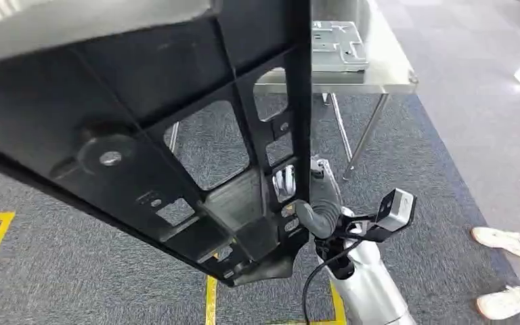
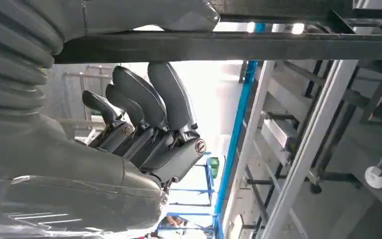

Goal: Take the parts from the cabinet and place them on the table.

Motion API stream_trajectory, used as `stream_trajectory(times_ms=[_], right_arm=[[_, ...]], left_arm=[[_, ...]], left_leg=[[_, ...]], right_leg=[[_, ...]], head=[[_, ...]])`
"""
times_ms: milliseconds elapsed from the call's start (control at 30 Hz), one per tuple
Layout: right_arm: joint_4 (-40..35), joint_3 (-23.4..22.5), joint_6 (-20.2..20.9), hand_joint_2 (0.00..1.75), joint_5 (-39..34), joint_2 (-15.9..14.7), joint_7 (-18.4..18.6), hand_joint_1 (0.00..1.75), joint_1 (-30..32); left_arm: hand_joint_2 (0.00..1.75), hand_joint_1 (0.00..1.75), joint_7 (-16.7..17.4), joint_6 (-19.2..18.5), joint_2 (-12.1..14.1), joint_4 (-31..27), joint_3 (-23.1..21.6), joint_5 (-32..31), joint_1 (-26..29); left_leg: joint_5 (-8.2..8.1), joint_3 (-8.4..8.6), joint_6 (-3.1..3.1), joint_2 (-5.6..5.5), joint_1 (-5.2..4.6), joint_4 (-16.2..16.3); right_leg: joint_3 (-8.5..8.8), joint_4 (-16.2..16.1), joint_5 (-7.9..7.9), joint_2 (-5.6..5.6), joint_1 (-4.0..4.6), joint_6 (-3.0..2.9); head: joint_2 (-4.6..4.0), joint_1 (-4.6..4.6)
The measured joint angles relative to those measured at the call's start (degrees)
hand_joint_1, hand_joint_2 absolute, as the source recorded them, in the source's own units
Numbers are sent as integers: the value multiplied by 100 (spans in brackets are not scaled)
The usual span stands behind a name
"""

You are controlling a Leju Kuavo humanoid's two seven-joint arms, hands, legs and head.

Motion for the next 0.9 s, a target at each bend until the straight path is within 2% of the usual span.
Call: stream_trajectory(times_ms=[33, 67, 100, 133, 167, 200, 233, 267, 367, 400, 433, 467, 500, 533, 567, 600, 633, 700, 733, 767, 833, 867, 900], right_arm=[[11, 2, 0, 175, 0, 0, 0, 175, 5], [22, 4, 0, 175, 0, -2, 0, 175, 11], [42, 4, 0, 175, 0, -2, 0, 175, 12], [48, 7, 0, 175, 0, -2, 2, 175, 12], [48, 7, 0, 175, 0, -2, 17, 175, 9], [46, 9, 0, 175, 0, 0, 37, 175, 1], [48, 15, 0, 175, 0, -2, 46, 175, -17], [44, 24, 0, 175, 0, 4, 63, 175, -25], [46, 46, 0, 175, -9, 20, 98, 175, -47], [46, 50, -2, 175, -9, 28, 109, 175, -55], [46, 55, -2, 175, -9, 28, 111, 175, -82], [50, 61, -18, 175, -7, 39, 118, 175, -108], [50, 74, -22, 175, 2, 53, 118, 175, -114], [52, 87, -37, 175, 13, 57, 118, 175, -106], [55, 96, -65, 175, 39, 57, 118, 175, -88], [57, 96, -81, 175, 50, 57, 118, 175, -74], [57, 96, -85, 175, 52, 57, 118, 175, -72], [55, 96, -92, 175, 52, 57, 114, 175, -79], [57, 96, -85, 175, 52, 57, 111, 175, -79], [57, 96, -85, 175, 52, 57, 105, 175, -76], [55, 98, -85, 175, 55, 57, 105, 175, -76], [55, 101, -83, 175, 52, 57, 98, 175, -78], [48, 101, -85, 175, 52, 57, 98, 175, -81]], left_arm=[[175, 0, 0, 0, -2, 0, 2, 0, 8], [175, 0, 0, 0, -2, 0, 4, 0, 13], [175, 0, 0, 0, -2, 0, 11, -2, 11], [175, 0, 0, 0, -9, 0, 22, 0, 5], [175, 0, -2, 0, -20, 0, 28, 0, -3], [175, 0, -4, 0, -31, 0, 35, -2, -9], [175, 0, -4, 0, -33, 0, 39, 0, -7], [175, 0, -7, 0, -37, 0, 44, 0, -14], [175, 0, -9, 0, -44, 0, 72, 0, -13], [175, 0, -11, -2, -46, 0, 81, 0, -27], [175, 0, -11, -4, -48, 0, 83, 0, -33], [175, 0, -15, -11, -59, 0, 87, 0, -29], [175, 0, -20, -24, -66, 0, 90, -2, -18], [175, 0, -20, -28, -72, 0, 90, 0, -13], [175, 0, -26, -35, -74, 0, 92, 0, 5], [175, 0, -31, -42, -74, 0, 94, 0, 18], [175, 0, -33, -46, -74, 0, 94, 0, 23], [175, 0, -33, -59, -74, 0, 96, 0, 15], [175, 0, -33, -61, -74, 0, 96, 0, 13], [175, 0, -33, -63, -74, 0, 96, 0, 8], [175, 0, -28, -63, -74, 0, 96, 0, -2], [175, 0, -26, -63, -76, 0, 96, 0, -3], [175, 0, -24, -63, -81, 0, 96, 0, 0]], left_leg=[[-4, -5, 4, 65, -4, 2], [-10, -5, -1, 132, -5, 3], [-18, -1, -10, 199, -5, 4], [-29, 8, -21, 258, -4, 7], [-46, 22, -36, 317, -4, 17], [-71, 41, -68, 357, -14, 36], [-88, 47, -94, 402, -37, 37], [-114, 45, -133, 442, -67, 65], [-126, 96, -243, 578, -65, 29], [-183, 85, -285, 527, -32, 65], [-299, 34, -306, 311, -14, 218], [-489, -110, -309, 164, -6, 530], [-756, -368, -319, 59, -3, 1071], [-928, -595, -327, 9, -4, 1540], [-972, -751, -331, -9, -4, 1831], [-862, -772, -325, -10, -4, 1816], [-635, -665, -310, -10, -4, 1529], [-117, -250, -258, -20, -4, 574], [-66, -106, -212, -53, -8, 200], [-100, -82, -190, -53, -37, 133], [-102, -92, -134, -53, -63, 139], [-88, -77, -97, -53, -60, 120], [-38, -25, -46, -38, 6, 47]], right_leg=[[-195, 388, -127, -17, -18, 25], [-294, 572, -129, -30, -32, 44], [-239, 445, 4, -49, -43, 56], [-43, 77, 225, -81, -57, 61], [251, -466, 477, -165, -64, 58], [561, -1008, 668, -405, -54, 37], [627, -1147, 561, -587, 2, -24], [608, -1199, 618, -505, 10, -69], [589, -1188, 626, -342, 10, -161], [624, -1231, 654, -303, -32, -207], [623, -1239, 657, -280, -25, -217], [616, -1239, 655, -260, -26, -258], [613, -1239, 654, -222, -19, -281], [612, -1236, 645, -185, -7, -295], [613, -1230, 640, -147, 2, -302], [616, -1223, 638, -103, 6, -301], [619, -1212, 636, -61, 7, -296], [627, -1183, 620, -6, 7, -272], [620, -1168, 608, 7, 10, -251], [600, -1141, 593, 36, 40, -210], [605, -1165, 605, 34, 16, -140], [619, -1184, 611, 35, 14, -104], [621, -1161, 590, 28, 35, -72]], head=[[0, 0], [0, 0], [0, 0], [0, 0], [0, 0], [0, 0], [0, 0], [0, 0], [0, 0], [0, 0], [0, 0], [0, -2], [0, -2], [0, 0], [0, 0], [0, -2], [0, 0], [0, 0], [0, 0], [0, 0], [0, 0], [0, 0], [0, -2]])
